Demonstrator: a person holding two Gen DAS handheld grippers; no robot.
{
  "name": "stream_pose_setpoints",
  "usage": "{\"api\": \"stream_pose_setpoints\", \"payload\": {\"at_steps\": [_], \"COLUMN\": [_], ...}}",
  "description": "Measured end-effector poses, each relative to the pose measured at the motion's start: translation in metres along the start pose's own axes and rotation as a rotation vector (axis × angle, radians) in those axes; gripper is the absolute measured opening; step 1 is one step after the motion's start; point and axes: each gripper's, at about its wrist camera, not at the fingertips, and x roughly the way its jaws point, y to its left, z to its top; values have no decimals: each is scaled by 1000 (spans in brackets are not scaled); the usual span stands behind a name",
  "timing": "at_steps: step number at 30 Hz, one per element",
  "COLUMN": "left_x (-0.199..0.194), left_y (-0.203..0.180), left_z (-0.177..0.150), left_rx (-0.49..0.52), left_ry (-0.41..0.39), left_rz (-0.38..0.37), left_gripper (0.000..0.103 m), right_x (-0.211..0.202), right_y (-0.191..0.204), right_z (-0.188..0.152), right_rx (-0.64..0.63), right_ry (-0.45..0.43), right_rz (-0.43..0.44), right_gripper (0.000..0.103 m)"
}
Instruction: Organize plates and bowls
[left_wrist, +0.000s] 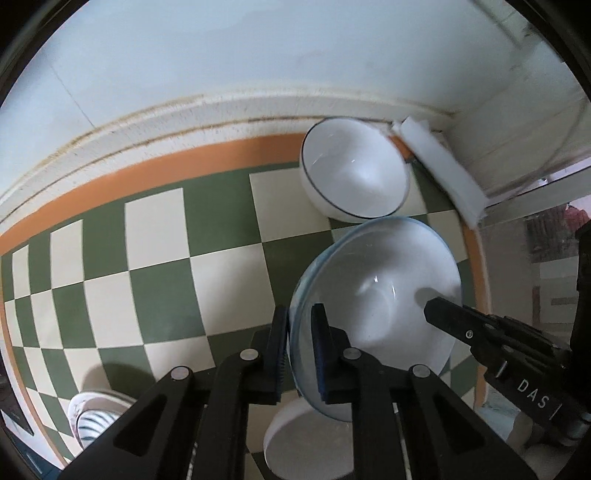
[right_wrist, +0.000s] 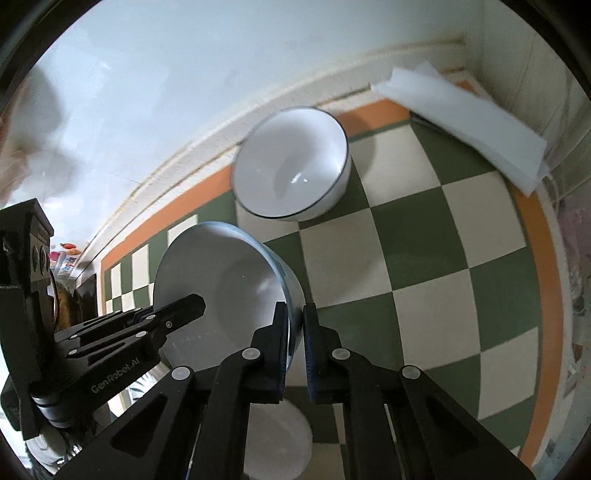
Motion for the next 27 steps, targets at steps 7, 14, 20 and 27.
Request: {"api": "stream_pose_setpoints", "payload": {"at_steps": [7, 14, 20, 27], "left_x": [-40, -49, -28, -4], "left_y": [-2, 1, 8, 9], "left_z": [-26, -68, -96, -111], "left_rx": [16, 30, 19, 26], "left_ry": [-50, -33, 26, 84], "left_rz": [-23, -26, -27, -3], "left_gripper": [11, 11, 11, 11], "right_x": [-48, -67, -54, -27], "right_y": [14, 13, 7, -7], "right_z": [-26, -75, -108, -126], "right_rx": [-18, -22, -13, 1], "right_ry": [-43, -28, 21, 80], "right_rz": [13, 20, 24, 4], "right_gripper": [10, 10, 10, 10]}}
